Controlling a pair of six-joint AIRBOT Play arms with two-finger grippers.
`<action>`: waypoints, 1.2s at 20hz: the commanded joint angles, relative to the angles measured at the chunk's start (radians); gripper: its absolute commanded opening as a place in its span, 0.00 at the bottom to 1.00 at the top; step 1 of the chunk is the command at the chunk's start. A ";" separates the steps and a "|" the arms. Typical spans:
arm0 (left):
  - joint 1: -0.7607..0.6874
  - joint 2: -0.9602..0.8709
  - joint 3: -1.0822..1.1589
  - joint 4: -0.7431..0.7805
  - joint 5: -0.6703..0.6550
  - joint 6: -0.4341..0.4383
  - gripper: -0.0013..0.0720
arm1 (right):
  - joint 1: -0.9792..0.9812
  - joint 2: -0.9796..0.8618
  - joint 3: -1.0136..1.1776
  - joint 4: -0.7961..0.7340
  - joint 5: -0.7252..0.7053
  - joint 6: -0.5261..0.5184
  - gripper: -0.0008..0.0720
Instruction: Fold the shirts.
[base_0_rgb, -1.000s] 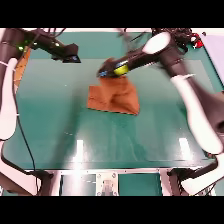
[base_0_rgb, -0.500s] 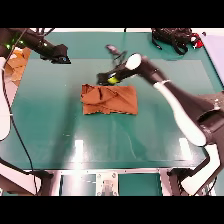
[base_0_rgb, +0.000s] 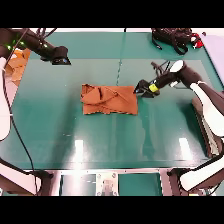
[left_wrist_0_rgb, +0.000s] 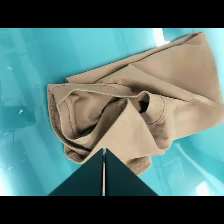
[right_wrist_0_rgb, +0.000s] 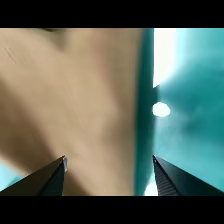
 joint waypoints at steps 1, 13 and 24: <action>0.000 0.000 0.000 0.000 -0.002 -0.001 0.05 | 0.010 -0.069 -0.073 0.143 -0.040 -0.089 0.84; 0.000 0.000 0.000 0.000 -0.031 0.000 0.05 | -0.062 0.059 0.497 0.405 0.165 -0.090 0.03; 0.000 0.000 0.000 -0.006 -0.023 0.000 0.05 | -0.850 0.150 0.578 0.031 0.336 0.240 0.03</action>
